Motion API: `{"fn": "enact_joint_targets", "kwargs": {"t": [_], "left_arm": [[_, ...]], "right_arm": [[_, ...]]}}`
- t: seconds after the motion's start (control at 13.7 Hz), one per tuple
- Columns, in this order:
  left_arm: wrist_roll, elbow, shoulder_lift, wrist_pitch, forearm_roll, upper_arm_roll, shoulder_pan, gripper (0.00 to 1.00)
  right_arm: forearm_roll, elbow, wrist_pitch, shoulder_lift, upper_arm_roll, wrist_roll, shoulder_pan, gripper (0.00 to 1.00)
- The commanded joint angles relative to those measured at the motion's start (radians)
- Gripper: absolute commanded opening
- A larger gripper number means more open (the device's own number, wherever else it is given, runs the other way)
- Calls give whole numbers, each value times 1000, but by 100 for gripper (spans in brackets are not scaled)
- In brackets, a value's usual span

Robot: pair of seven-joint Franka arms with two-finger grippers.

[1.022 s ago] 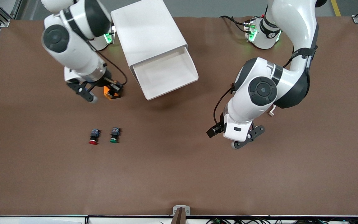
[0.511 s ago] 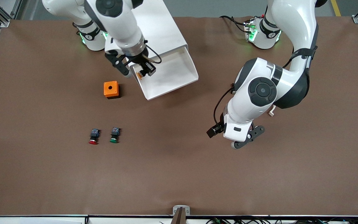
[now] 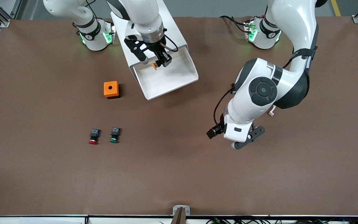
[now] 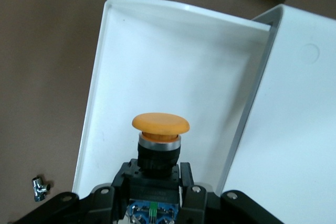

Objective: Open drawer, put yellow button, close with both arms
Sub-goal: 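Carry the yellow button into the open drawer with the right gripper, then open the right gripper to release the button in the drawer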

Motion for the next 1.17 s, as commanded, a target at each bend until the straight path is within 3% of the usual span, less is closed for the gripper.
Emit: {"fn": "enact_joint_targets", "kwargs": {"t": [0.0,0.36,0.95,1.02,1.09], "left_arm": [[16,-17,-10,21,22,0,0,99],[18,-23,-9,33,22,0,2,99],[16,-23,-9,36,21,0,3,99],[18,-23,-7,36,21,0,3,99],[18,-23,-7,36,21,0,3,99]], "right_arm": [[-40,32,29,66,-12,75,38,0],[-46,110,37,170,-14,102,45,0],[-63,110,48,207,-14,120,41,0],[-63,112,49,207,-14,126,40,5],[-61,112,48,207,-14,125,34,51]]}}
